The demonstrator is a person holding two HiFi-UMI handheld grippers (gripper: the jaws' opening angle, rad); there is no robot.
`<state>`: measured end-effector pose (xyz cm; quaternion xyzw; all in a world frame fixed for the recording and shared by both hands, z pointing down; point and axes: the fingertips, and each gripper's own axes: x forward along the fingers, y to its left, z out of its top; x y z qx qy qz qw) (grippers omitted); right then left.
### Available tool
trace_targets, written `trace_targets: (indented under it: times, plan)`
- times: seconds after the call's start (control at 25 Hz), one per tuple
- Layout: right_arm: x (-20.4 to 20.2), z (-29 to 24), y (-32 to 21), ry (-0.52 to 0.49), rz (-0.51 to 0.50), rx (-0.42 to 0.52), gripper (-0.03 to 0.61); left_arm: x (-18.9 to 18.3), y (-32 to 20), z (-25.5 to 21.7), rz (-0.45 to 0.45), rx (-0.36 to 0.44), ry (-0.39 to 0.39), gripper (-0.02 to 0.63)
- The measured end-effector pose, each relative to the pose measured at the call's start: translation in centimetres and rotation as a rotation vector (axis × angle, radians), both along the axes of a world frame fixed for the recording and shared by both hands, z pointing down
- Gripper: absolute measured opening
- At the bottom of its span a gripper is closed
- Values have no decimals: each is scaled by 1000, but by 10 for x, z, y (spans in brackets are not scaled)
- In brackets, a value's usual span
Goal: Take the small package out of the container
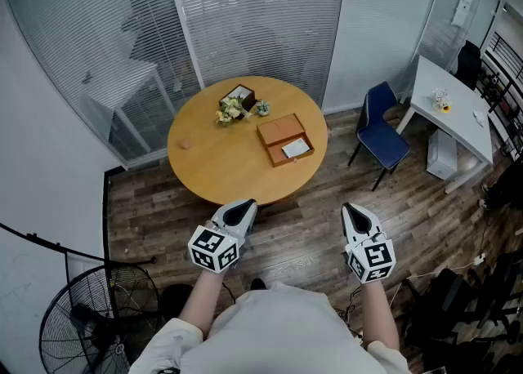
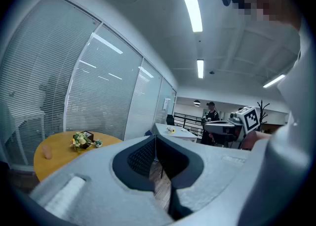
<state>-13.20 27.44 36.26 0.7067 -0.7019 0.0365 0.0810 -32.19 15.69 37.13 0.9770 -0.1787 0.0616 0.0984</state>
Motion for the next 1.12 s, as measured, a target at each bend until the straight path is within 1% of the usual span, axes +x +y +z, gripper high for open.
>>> trace_targets:
  times: [0.44, 0.64, 0.96, 1.12]
  plan:
    - [-11, -4, 1, 7, -14, 2, 3, -4, 4, -2, 5, -1, 3, 20]
    - [-16, -2, 3, -16, -7, 5, 3, -9, 8, -1, 17, -6, 12, 19]
    - [-28, 6, 3, -42, 17, -8, 3, -22, 5, 7, 20, -3, -26, 20]
    - [-38, 10, -1, -43, 23, -16, 3, -29, -2, 6, 20, 1, -26, 20]
